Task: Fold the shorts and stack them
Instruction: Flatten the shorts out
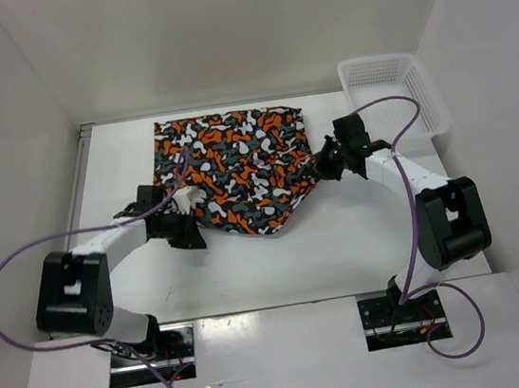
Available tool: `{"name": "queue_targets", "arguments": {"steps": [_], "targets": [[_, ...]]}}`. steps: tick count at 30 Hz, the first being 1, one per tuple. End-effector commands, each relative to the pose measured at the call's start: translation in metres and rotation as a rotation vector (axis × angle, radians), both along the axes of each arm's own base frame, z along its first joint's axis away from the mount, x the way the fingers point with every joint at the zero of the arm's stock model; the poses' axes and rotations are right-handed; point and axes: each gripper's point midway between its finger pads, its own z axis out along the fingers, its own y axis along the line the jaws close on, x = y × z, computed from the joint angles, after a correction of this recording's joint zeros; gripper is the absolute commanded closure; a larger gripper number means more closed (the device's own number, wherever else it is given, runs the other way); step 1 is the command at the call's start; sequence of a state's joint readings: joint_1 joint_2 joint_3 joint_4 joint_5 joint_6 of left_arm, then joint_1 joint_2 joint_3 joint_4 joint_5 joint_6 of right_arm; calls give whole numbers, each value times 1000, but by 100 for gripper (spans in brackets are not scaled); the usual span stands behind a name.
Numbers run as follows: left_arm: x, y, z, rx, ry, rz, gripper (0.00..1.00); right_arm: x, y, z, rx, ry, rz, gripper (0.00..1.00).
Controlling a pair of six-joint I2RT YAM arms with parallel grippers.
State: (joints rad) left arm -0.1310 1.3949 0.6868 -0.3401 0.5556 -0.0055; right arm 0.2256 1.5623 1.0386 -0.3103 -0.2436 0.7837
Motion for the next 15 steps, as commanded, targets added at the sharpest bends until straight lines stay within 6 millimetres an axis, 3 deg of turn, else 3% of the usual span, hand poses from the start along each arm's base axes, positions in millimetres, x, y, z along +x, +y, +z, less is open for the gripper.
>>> {"name": "queue_targets", "arguments": {"steps": [1,2,3,8,9,13,15], "targets": [[22,-23,2,-104,-2,-67,82,14,9,17,19,-59,24,100],[22,-23,-13,-83,43,-66,82,15,10,18,21,-67,24,100],[31,-24,-14,-85,27,-67,82,15,10,18,21,-67,24,100],[67,-17,-6,-18,-46,-30,82,12,5,23,9,-78,10,100],[67,-13,-8,8,-39,-18,79,10,5,22,1,-73,17,100],[80,-9,13,35,-115,4,68,13,5,28,3,-82,17,100],[87,-7,14,48,-143,14,51,13,5,28,3,-82,17,100]]}}
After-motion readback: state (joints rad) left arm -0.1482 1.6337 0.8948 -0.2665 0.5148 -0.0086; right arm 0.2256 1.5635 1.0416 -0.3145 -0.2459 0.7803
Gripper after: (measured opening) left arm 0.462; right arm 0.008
